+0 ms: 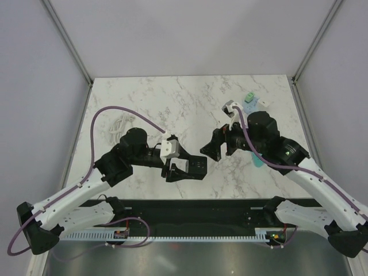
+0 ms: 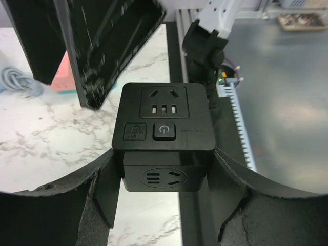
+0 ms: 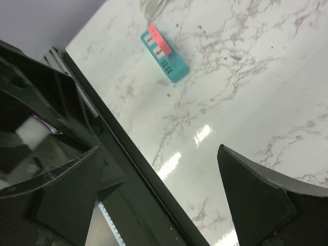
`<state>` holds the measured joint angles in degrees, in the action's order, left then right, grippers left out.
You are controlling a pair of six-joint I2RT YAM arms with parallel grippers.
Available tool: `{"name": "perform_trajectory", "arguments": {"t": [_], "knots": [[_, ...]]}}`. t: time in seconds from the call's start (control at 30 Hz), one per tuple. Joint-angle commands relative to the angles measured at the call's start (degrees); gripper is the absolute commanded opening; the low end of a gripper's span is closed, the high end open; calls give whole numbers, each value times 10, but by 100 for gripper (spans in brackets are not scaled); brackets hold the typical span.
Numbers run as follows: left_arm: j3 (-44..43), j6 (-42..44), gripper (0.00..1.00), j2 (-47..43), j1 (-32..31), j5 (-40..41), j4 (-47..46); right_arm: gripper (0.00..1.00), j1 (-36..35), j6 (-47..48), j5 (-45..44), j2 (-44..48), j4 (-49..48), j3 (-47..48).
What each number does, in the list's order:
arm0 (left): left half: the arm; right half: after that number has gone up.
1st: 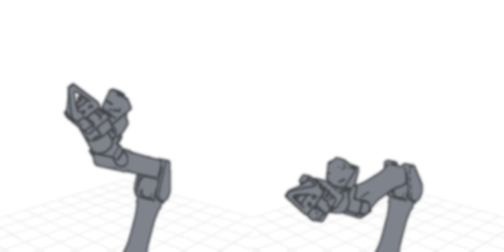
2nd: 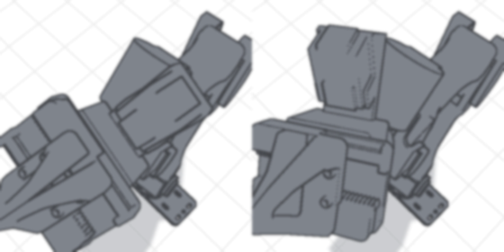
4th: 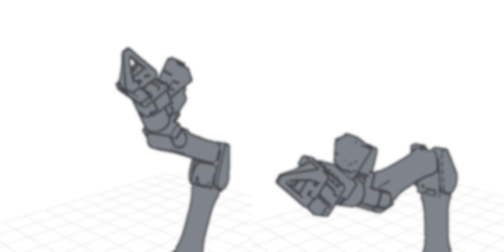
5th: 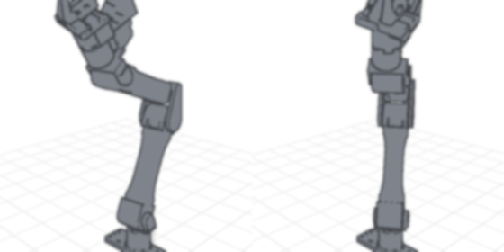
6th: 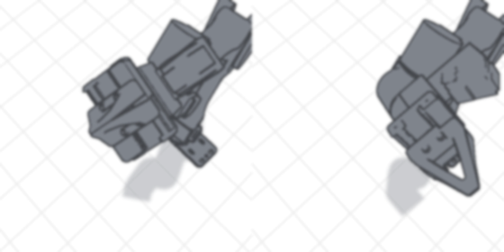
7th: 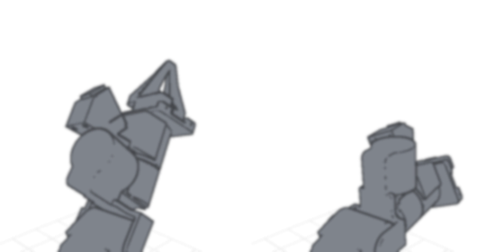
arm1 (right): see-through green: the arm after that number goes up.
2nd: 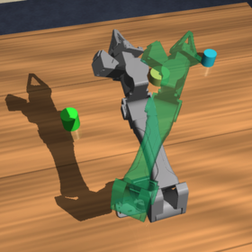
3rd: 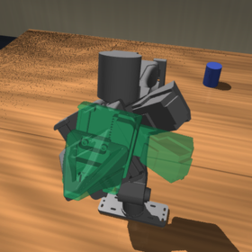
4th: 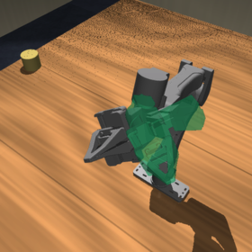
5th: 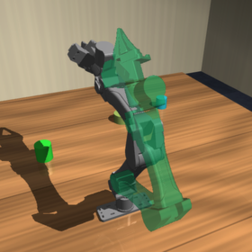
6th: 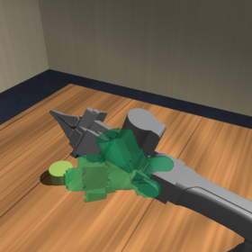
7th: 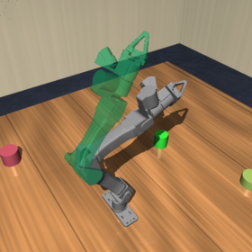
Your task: Insert the plug
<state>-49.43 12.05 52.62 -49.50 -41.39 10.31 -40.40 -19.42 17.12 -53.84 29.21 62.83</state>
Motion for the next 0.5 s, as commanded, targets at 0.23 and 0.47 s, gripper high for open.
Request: {"name": "perform_trajectory", "arguments": {"t": [0.23,0.47], "knots": [[0,-157,2,-47,59,-161,7,98,-4,212,240,-4,59,64],[-13,-132,2,-23,63,-186,42,98,-17,226,307,-42,107,111]]}}
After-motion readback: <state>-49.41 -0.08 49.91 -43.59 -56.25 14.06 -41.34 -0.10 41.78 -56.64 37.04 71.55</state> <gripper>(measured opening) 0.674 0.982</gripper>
